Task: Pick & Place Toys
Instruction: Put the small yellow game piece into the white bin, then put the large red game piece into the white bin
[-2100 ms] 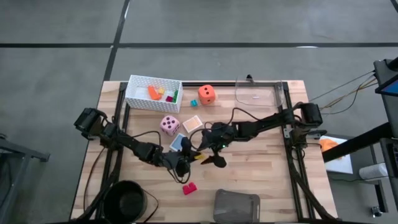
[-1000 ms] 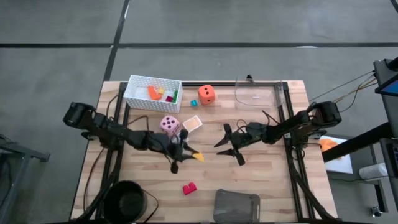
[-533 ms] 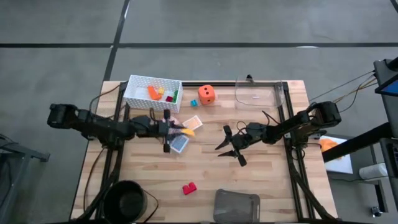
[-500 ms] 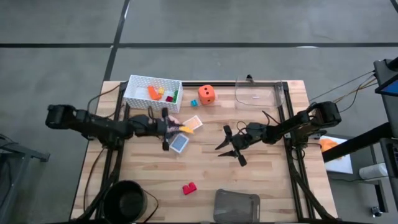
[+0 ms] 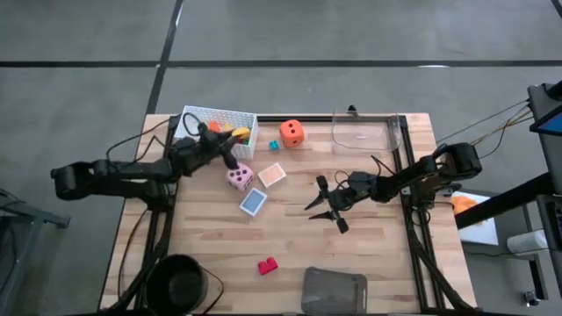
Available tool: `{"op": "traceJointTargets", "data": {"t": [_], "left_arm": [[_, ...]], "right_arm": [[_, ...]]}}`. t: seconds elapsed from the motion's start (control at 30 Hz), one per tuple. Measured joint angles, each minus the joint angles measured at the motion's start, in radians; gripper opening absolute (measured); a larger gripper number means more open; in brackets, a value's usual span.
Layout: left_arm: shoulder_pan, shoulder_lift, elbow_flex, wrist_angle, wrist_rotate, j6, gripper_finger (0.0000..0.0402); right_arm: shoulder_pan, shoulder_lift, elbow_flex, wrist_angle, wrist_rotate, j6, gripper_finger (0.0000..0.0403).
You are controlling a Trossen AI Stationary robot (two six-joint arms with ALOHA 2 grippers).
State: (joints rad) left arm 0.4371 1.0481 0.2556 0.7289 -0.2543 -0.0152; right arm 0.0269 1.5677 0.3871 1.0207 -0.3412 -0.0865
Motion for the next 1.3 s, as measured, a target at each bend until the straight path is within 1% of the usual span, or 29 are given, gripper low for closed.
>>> {"op": "traceJointTargets", "data": {"t": [0.1,0.2,0.27,0.33,0.4,0.63,0.73,0.83,0.93,1.1,1.23,1.3], "left_arm": [[0.031,0.002,0.012,-0.082,-0.059,-0.036,0.0069],[0.039,0.003,0.017,-0.146,-0.123,-0.059,0.0069],[0.039,0.003,0.020,-0.162,-0.162,-0.073,0.0069],[0.039,0.002,0.020,-0.163,-0.173,-0.088,0.0073],[0.039,0.003,0.020,-0.169,-0.174,-0.089,0.0098],[0.038,0.002,0.021,-0.201,-0.176,-0.124,0.0217],[0.038,0.003,0.021,-0.212,-0.176,-0.124,0.0252],[0.037,0.002,0.021,-0.192,-0.175,-0.124,0.0274],[0.030,0.003,0.025,-0.156,-0.129,-0.124,0.0281],[0.008,0.003,0.075,-0.153,0.052,-0.116,0.0283],[-0.048,0.003,0.112,-0.173,0.162,-0.098,0.0283],[-0.092,0.003,0.127,-0.205,0.194,-0.073,0.0283]], "right_arm": [[-0.002,0.000,0.008,0.001,0.000,-0.015,0.0144],[-0.003,0.000,0.013,0.001,0.000,-0.025,0.0144],[-0.005,0.000,0.017,0.001,0.000,-0.026,0.0144],[-0.005,0.000,0.019,0.001,0.000,-0.026,0.0144],[-0.005,0.000,0.019,0.001,0.000,-0.026,0.0144],[-0.005,0.000,0.019,-0.012,0.000,0.001,0.0144],[-0.004,0.000,0.019,-0.012,0.000,0.011,0.0144],[-0.003,0.000,0.019,-0.012,0.000,0.020,0.0144],[-0.003,0.000,0.019,-0.012,0.000,0.020,0.0144],[-0.003,0.000,0.019,-0.011,-0.001,0.025,0.0144],[-0.003,0.000,0.019,-0.012,-0.001,0.036,0.0144],[-0.003,0.000,0.019,-0.018,-0.001,0.039,0.0144]]}}
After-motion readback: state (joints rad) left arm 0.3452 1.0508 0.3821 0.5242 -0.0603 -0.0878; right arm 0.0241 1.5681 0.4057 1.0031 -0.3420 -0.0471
